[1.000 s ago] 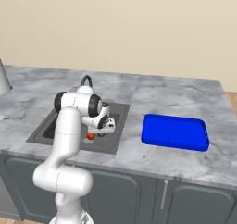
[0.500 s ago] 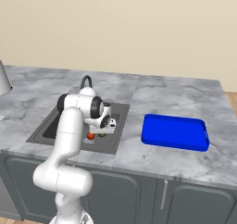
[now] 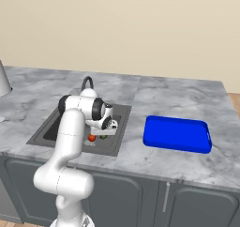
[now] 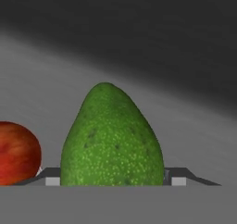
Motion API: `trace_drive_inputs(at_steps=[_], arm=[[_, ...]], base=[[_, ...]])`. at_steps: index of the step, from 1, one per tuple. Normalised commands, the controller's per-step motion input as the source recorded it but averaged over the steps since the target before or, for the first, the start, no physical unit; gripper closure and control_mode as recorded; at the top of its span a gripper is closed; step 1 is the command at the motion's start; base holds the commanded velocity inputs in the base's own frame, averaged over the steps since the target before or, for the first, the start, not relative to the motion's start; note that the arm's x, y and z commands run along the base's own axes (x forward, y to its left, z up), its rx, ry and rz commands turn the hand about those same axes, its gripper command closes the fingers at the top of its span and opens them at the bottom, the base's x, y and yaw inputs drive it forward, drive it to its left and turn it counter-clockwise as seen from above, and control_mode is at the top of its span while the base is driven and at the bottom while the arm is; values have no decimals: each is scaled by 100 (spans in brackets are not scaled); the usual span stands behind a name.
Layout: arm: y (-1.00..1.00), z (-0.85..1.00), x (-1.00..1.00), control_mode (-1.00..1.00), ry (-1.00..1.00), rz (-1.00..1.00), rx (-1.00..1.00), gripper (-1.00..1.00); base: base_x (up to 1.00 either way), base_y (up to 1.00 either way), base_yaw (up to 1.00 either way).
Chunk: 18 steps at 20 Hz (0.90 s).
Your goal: Pick up all produce items and place them in the sink. Turn on the sink faucet to wash them. Then turn the sink off and put them in the tray.
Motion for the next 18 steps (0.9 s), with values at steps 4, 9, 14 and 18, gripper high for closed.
trace_drive_inputs(at_steps=[4,9,14,18], arm=[[0,1,0,-100,-3,2,0,-100],[0,18,-1,-100,-1,0,0,-100],[0,47,-1,-100,-2,0,0,-100],[0,56,-1,-100,-4,0,0,-100]], base=[[0,0,0],[0,0,0],[0,0,0],[0,0,0]])
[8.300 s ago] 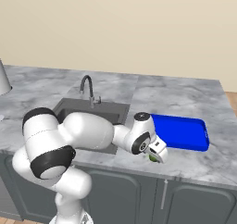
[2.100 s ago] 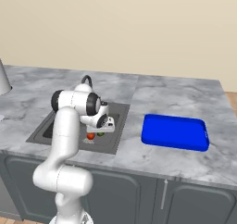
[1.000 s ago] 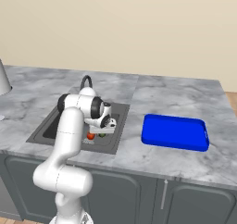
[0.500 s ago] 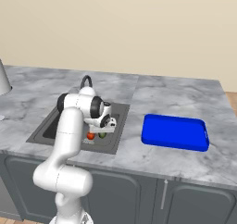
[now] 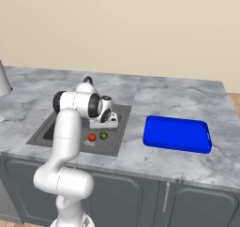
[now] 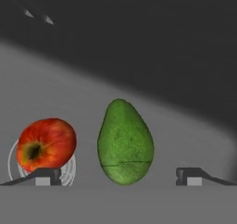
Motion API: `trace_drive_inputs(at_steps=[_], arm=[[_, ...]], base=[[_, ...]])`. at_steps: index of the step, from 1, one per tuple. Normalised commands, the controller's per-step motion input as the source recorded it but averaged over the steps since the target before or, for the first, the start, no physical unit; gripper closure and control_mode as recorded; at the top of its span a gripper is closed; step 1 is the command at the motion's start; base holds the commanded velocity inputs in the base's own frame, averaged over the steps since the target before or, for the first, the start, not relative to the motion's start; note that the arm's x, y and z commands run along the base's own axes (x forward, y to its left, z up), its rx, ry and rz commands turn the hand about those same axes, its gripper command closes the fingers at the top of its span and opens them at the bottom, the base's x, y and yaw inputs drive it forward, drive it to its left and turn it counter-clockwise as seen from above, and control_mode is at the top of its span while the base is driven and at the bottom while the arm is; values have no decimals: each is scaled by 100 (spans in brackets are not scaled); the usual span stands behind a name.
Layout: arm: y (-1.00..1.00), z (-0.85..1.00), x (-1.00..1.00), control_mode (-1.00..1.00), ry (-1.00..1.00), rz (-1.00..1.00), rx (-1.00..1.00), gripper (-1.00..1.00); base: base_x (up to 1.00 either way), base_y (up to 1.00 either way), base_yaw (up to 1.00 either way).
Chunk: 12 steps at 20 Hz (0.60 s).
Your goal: Pick up all produce items and place them in the sink. Turn on the sink faucet to wash them. Then turn the sink off and put them in the tray.
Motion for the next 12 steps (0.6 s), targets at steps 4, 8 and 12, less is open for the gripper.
trace_drive_inputs(at_steps=[4,8,12], arm=[[-1,54,-11,-100,-9,1,0,-100],[0,61,-18,-100,-15,4,0,-100],[-4,59,-30,-100,-19,5,0,-100]], base=[[0,0,0],[0,0,0],[0,0,0]])
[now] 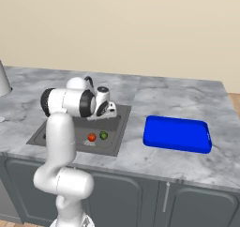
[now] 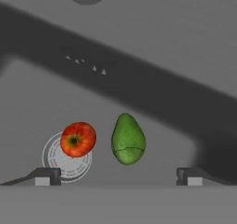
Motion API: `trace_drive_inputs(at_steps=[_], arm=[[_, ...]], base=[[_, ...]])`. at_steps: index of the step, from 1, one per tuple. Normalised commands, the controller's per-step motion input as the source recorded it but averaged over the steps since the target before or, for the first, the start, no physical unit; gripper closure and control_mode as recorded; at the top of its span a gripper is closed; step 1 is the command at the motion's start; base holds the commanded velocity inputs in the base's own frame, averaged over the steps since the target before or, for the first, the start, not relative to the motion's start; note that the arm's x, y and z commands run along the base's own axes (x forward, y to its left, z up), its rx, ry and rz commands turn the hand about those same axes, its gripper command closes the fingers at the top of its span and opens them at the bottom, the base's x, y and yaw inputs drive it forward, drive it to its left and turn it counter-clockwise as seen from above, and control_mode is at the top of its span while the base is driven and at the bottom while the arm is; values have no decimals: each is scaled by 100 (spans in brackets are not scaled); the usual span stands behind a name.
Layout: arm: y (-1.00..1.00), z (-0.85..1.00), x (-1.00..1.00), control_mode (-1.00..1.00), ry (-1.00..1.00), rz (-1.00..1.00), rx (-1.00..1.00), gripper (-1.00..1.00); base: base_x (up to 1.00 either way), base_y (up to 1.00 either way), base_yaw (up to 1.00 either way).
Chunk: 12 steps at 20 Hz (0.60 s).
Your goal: Pick up all produce items and place them in the sink. Turn on the sink faucet to wash them. Then turn the sink off and put them in the tray.
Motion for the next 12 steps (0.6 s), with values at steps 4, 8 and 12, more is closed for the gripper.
trace_drive_inputs(at_steps=[4,8,12], arm=[[-9,58,-30,-100,-21,6,1,-100],[-6,58,-29,-100,-22,7,2,-100],[-5,52,-33,-100,-22,8,3,-100]], base=[[0,0,0],[0,0,0],[0,0,0]])
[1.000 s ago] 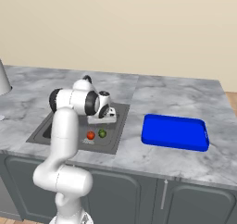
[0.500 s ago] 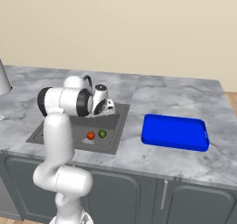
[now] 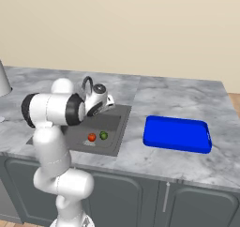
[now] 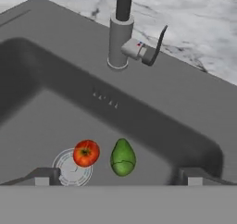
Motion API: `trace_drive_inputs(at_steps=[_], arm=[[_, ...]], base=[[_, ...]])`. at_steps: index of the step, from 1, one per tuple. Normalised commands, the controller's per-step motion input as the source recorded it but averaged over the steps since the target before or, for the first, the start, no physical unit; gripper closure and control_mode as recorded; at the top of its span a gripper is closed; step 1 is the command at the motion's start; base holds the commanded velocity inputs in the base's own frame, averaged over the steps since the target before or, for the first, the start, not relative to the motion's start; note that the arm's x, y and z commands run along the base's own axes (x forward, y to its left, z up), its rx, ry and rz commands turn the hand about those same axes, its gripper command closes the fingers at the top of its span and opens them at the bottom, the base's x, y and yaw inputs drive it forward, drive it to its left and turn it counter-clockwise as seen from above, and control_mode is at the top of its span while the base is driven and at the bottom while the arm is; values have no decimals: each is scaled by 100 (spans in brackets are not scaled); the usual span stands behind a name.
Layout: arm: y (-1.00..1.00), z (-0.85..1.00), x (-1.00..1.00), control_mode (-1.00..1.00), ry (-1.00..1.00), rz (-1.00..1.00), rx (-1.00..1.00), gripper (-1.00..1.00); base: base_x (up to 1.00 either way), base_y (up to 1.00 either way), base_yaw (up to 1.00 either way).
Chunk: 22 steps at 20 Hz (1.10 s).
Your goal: Pick up all produce items and place them in the sink. Turn on the sink faucet to wash them. Then turn the sink off and put them in the tray.
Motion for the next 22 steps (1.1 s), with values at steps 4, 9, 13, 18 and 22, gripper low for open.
trace_drive_inputs(at_steps=[4,9,13,18,22], arm=[[-12,31,-50,-100,-24,7,6,-100],[-21,23,-55,-100,-23,2,12,-100],[-26,20,-50,-100,-19,0,16,-100],[-13,11,-18,-100,-14,0,17,-100],[-11,33,-4,-100,-15,0,15,-100]], base=[[0,0,0],[0,0,0],[0,0,0],[0,0,0],[0,0,0]])
